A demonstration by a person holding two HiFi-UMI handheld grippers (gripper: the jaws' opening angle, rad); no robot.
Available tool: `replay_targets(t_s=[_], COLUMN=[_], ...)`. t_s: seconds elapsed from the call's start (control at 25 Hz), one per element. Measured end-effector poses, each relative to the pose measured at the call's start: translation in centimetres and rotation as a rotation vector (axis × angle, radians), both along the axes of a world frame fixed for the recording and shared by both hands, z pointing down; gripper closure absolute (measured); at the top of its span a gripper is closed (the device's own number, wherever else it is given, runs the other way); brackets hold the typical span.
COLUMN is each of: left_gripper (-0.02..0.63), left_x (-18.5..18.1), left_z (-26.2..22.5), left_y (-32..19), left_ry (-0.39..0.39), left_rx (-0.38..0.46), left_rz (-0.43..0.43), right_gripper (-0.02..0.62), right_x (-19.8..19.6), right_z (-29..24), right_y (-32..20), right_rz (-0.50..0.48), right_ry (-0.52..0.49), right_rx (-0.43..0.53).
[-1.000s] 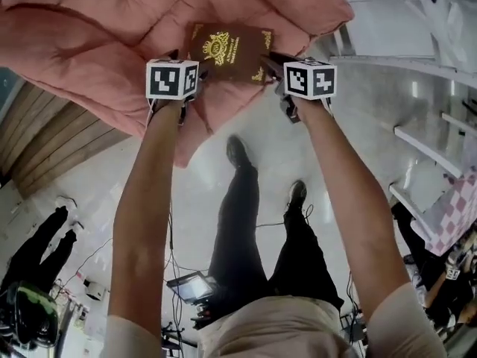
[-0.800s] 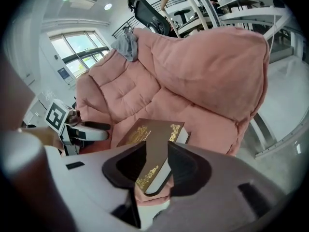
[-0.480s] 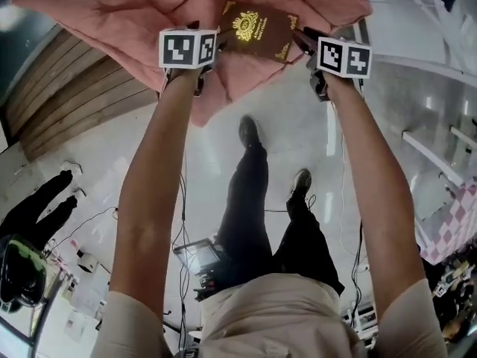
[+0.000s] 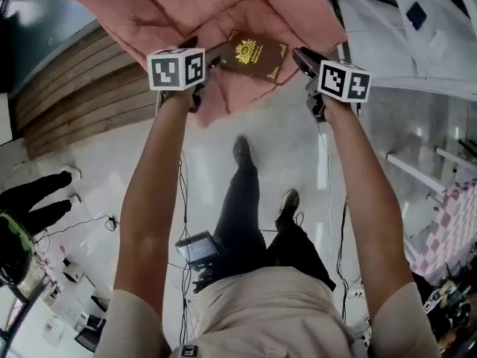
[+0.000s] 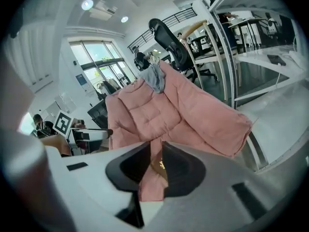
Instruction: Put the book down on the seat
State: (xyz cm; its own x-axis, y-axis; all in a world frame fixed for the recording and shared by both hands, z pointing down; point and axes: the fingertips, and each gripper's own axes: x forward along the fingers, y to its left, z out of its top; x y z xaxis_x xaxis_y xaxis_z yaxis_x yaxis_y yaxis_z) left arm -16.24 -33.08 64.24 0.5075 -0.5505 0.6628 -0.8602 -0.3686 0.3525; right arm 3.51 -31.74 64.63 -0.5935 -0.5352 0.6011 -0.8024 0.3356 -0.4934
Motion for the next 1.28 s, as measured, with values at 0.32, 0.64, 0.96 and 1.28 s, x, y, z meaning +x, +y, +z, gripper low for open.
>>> replay_targets(t_s=[0.32, 0.64, 0.96, 1.28], left_gripper=[0.448, 0.567, 0.584, 0.586], left_x=[0.8, 1.4, 2.7, 4.8], left_z=[-15.8, -35.2, -48.9, -57.1], left_y=[2.5, 9.2, 18.9, 28.8], left_ry=[0.077, 0.211, 0.197, 0.144], left_rx=[0.235, 0.559, 0.767, 0.922], left_rz=[-0.037, -0.062, -0.015, 0.05], right_gripper=[0.609, 0.609, 0.609, 0.609], right_x=[-0.2, 0.5, 1.9, 3.1], right_z=[-14.8, -30.7, -42.8, -52.2], right_y=[2.8, 9.0, 16.3, 24.2], right_rz=[-0.068, -0.189, -0.291, -0.376], right_ry=[-0.114, -0.103, -0.057, 0.011], right_rx=[0.176, 0.42, 0.592, 0.746])
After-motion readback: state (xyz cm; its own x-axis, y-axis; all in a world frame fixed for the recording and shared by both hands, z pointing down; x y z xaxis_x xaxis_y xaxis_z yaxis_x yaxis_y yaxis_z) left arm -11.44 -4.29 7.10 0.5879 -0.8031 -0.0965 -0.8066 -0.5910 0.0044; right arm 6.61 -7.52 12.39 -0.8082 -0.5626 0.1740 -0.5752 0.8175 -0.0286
